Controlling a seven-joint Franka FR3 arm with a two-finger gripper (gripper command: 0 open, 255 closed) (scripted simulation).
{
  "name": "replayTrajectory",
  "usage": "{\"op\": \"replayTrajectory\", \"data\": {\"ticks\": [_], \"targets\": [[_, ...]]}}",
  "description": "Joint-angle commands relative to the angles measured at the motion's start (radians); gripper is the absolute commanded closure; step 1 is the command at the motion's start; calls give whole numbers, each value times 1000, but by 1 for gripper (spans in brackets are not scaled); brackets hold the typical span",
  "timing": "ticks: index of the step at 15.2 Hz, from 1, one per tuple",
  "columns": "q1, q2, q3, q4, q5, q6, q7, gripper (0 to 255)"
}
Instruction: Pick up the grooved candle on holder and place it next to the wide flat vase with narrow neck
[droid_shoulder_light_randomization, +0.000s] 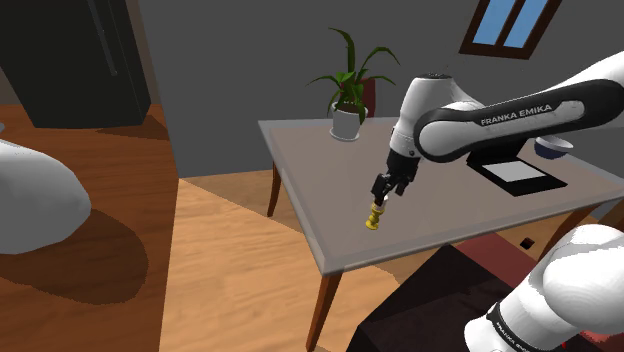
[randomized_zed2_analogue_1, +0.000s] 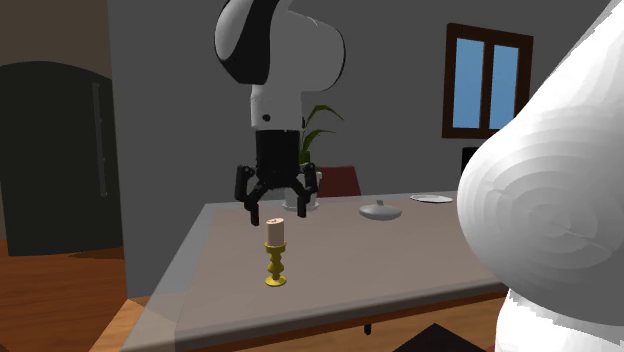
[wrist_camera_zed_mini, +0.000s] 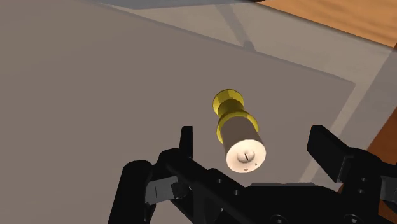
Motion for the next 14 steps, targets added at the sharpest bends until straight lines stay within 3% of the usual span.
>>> {"op": "replayTrajectory", "data": {"ticks": [1, 7, 14], "targets": [[-2, 27, 3, -14, -3, 43, 2, 0], [-4, 79, 7, -53, -6, 134, 6, 0], [-4, 79, 7, -53, -6, 134, 6, 0]]}}
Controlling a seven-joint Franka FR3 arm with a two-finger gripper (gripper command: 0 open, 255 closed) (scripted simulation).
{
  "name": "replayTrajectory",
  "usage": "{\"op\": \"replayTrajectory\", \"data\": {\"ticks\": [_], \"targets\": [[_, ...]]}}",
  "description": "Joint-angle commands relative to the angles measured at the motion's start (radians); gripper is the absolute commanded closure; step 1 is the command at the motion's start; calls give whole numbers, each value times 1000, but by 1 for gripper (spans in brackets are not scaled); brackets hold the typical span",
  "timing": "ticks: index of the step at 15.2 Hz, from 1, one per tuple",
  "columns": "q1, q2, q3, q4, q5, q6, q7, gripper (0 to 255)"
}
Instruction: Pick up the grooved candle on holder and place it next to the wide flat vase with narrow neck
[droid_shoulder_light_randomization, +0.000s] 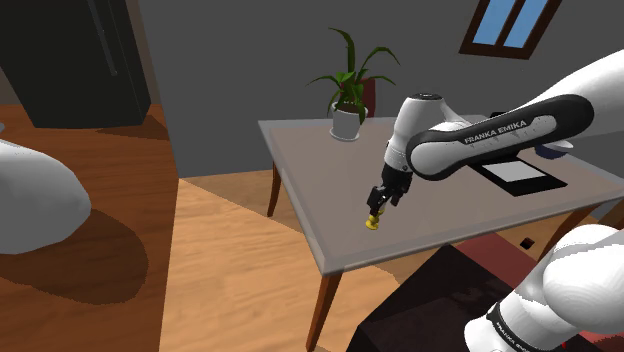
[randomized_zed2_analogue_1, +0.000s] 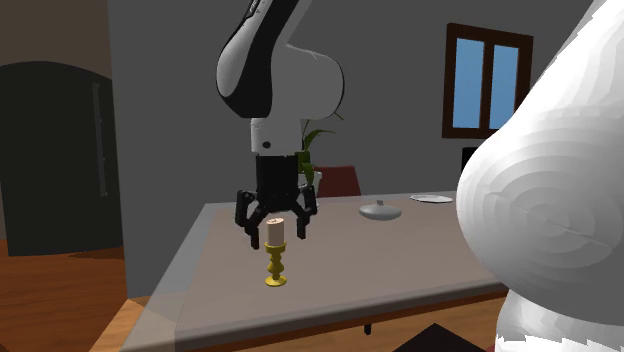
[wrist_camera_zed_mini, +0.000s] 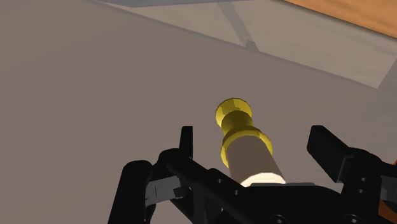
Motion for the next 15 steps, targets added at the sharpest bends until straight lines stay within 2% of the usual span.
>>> {"op": "replayTrajectory", "data": {"ticks": [1, 10, 15], "targets": [[0, 0, 0, 0, 0, 0, 0, 255], [0, 0, 0, 0, 0, 0, 0, 255], [1, -47, -4, 35, 3, -81, -4, 255]]}}
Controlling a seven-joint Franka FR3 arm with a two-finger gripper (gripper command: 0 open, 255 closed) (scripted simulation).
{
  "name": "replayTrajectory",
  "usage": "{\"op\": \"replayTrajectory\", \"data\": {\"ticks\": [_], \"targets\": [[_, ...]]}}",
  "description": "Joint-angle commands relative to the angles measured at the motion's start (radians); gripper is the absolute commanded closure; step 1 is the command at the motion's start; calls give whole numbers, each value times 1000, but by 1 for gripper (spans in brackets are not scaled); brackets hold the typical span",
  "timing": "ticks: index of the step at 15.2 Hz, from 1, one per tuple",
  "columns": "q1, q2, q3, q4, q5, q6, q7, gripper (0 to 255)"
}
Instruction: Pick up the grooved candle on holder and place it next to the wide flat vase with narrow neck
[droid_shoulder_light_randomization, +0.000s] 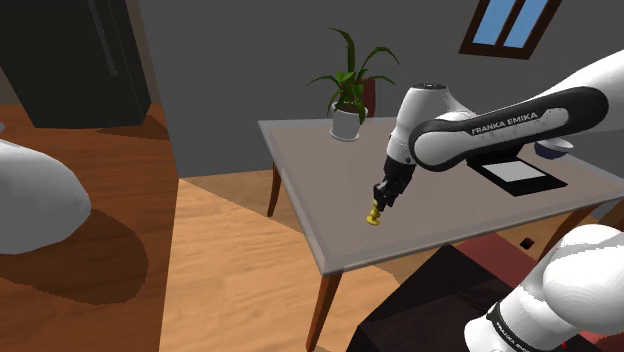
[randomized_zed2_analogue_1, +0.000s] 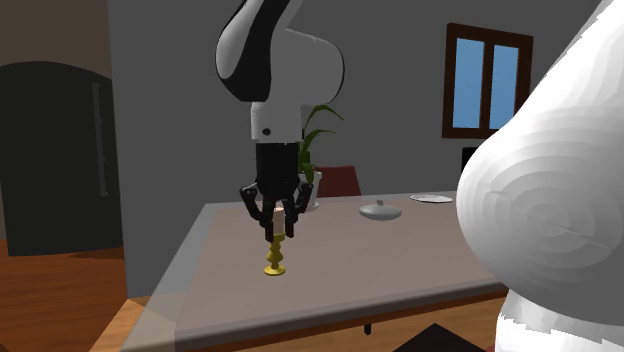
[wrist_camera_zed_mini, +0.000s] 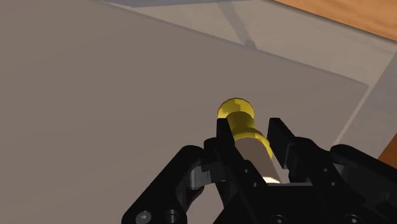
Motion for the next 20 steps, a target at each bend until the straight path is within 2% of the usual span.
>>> {"op": "replayTrajectory", "data": {"ticks": [1, 20], "targets": [[1, -18, -1, 14, 1, -32, 0, 255], [2, -120, -14, 197, 1, -317, -8, 255]]}}
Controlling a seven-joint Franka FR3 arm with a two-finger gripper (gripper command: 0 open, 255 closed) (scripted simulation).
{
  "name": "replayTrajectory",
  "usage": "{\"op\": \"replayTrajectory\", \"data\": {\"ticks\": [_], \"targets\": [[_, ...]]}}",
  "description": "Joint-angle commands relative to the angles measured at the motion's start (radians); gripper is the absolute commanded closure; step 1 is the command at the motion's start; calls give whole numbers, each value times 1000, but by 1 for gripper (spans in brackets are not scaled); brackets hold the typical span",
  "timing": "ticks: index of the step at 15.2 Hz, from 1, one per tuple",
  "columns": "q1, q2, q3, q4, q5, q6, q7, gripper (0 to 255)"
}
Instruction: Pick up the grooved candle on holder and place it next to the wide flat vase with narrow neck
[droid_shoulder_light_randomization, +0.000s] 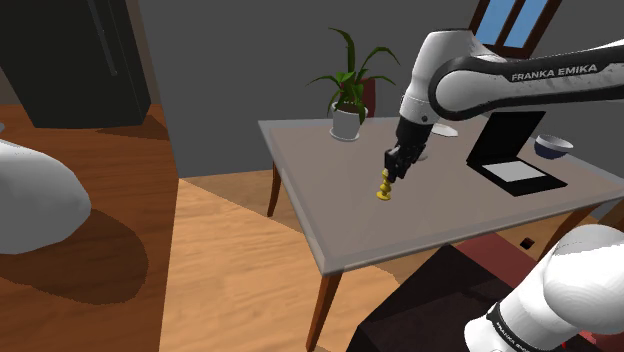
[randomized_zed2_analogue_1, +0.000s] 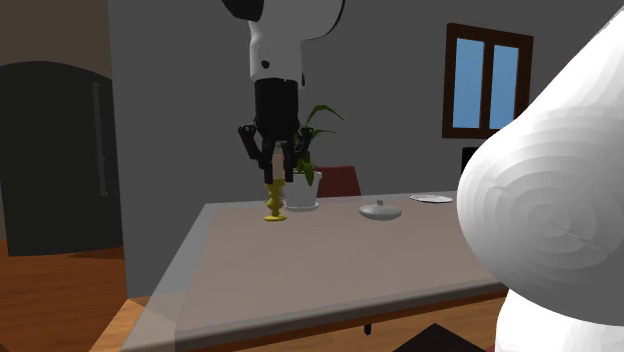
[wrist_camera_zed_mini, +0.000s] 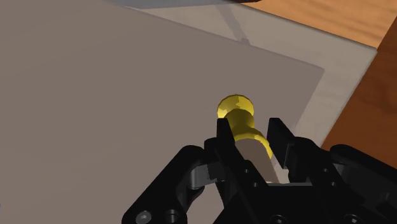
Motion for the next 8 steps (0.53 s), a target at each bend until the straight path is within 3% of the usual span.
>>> {"op": "replayTrajectory", "data": {"ticks": [1, 8], "targets": [[0, -6, 0, 25, 0, -31, 1, 255], [-1, -17, -4, 111, -2, -127, -1, 255]]}}
